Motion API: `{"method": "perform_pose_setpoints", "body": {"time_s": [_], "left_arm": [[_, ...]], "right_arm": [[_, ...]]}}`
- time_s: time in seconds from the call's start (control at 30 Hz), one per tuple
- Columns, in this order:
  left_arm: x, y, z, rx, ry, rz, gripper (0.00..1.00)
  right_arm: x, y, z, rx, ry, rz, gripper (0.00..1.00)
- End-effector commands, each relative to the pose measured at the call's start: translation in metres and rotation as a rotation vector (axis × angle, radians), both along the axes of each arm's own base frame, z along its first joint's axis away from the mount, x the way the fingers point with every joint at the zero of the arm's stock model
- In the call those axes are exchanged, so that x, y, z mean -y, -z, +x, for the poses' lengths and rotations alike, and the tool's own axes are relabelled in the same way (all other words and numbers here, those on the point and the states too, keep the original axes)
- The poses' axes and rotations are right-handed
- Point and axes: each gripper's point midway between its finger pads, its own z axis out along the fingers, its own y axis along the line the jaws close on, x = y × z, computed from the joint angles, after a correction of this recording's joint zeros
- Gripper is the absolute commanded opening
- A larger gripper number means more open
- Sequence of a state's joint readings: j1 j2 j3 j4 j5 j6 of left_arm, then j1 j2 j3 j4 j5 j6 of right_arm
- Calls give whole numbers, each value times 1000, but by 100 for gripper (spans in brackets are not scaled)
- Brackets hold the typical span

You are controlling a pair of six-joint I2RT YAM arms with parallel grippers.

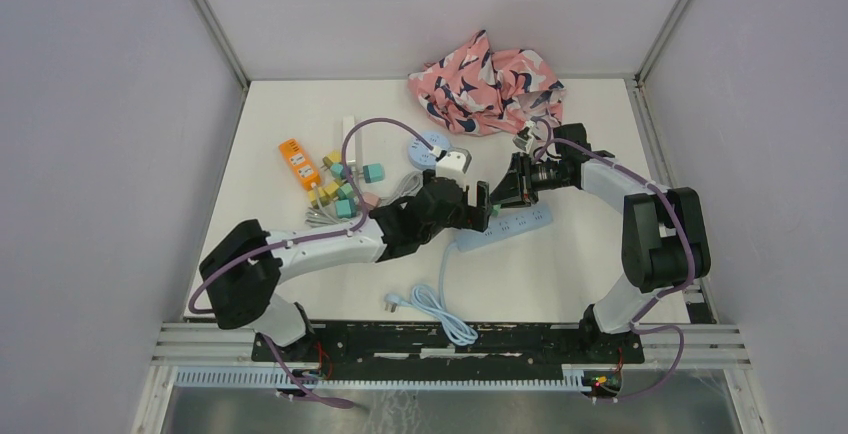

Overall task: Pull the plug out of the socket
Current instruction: Place the plug at the center of the board.

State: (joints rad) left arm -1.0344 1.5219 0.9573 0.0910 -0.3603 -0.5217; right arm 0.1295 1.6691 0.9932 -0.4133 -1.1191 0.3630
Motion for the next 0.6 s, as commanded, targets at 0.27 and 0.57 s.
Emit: {"method": "perform_pose_setpoints", "body": {"time_s": [0.27, 0.57], "left_arm": [[38, -9, -4, -40, 59, -35, 88], [48, 19, 5, -81, 54, 84, 67]], "right_arm": [[-1, -14, 10, 44, -1, 17, 16], [-1, -14, 10, 42, -2, 18, 16]]}}
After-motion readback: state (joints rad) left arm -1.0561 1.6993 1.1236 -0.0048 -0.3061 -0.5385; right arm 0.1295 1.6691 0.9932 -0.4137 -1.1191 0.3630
